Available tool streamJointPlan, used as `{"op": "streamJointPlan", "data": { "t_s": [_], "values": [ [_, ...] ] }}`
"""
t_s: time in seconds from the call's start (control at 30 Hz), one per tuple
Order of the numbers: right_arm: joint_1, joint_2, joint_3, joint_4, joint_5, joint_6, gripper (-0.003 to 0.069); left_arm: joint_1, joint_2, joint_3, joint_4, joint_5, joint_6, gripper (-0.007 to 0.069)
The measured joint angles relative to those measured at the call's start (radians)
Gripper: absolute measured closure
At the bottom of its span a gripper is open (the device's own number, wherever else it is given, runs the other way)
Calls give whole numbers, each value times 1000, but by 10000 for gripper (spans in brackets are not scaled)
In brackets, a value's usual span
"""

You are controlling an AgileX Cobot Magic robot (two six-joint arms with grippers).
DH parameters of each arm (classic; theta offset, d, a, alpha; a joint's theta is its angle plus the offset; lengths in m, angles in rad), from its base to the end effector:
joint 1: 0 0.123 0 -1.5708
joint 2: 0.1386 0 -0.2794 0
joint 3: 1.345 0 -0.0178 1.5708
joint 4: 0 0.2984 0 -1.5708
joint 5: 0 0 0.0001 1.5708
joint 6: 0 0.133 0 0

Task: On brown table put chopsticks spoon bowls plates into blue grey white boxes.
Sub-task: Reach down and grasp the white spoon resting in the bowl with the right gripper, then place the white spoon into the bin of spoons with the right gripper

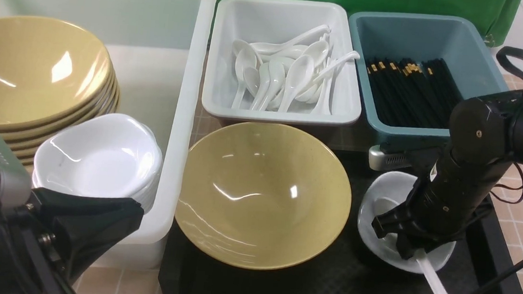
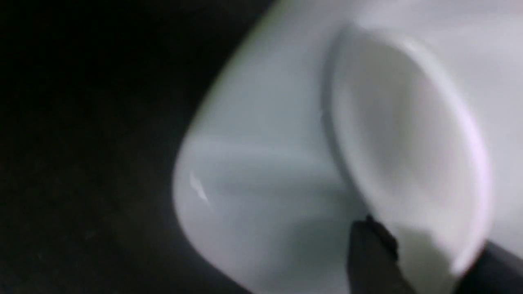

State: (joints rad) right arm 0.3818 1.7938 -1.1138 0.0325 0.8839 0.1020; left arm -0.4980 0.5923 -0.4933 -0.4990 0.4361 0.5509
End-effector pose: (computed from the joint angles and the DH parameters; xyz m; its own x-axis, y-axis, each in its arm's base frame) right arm 0.3409 0.1405 0.1000 -0.9628 -0.2548 -0.0904 -0.2589 0.9652 0.0363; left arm 0.1720 -0.1242 0.2730 -0.2828 0.2562 -0.9243 0.6602 0.7511 0.0062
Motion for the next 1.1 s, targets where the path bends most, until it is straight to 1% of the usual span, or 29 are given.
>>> {"op": "streamJointPlan", "data": {
  "t_s": [0.13,0.27,0.37,0.4,0.43,0.5,0.57,0.6,0.67,0.77,0.83,0.9,0.93,0.97,1.0,1.07,1.1],
  "values": [
    [0,-3,-29,-3,2,-32,518,0,0,0,-7,0,-3,623],
    [0,-28,-73,-3,11,-59,520,0,3,0,-23,0,-71,623],
    [0,-104,-157,-3,25,-97,521,0,42,-37,2,5,-212,623],
    [0,-121,-191,-3,25,-102,521,0,66,-64,24,7,-246,623],
    [0,-123,-198,-3,25,-102,521,0,72,-70,24,7,-253,623],
    [0,-139,-293,-1,8,-122,521,0,152,-149,104,7,-315,623],
    [0,-126,-374,10,-59,-134,521,16,247,-244,196,7,-377,623],
    [0,-124,-381,12,-66,-136,521,19,256,-252,211,7,-382,623],
    [0,-74,-460,51,-197,-139,521,65,371,-342,293,6,-433,623],
    [0,10,-530,110,-343,-139,521,111,456,-393,333,2,-448,623],
    [0,71,-577,137,-416,-139,517,123,482,-400,344,3,-448,623],
    [0,155,-636,149,-449,-139,488,129,491,-398,346,20,-444,623],
    [0,206,-668,154,-450,-139,454,130,491,-393,346,28,-442,623],
    [0,253,-707,154,-445,-139,396,130,488,-387,346,31,-440,623],
    [0,260,-714,154,-442,-139,384,130,488,-386,346,36,-440,623],
    [0,323,-796,155,-371,-139,230,130,488,-377,346,68,-433,623],
    [0,338,-826,155,-310,-139,174,131,488,-377,347,89,-423,623]
  ]
}}
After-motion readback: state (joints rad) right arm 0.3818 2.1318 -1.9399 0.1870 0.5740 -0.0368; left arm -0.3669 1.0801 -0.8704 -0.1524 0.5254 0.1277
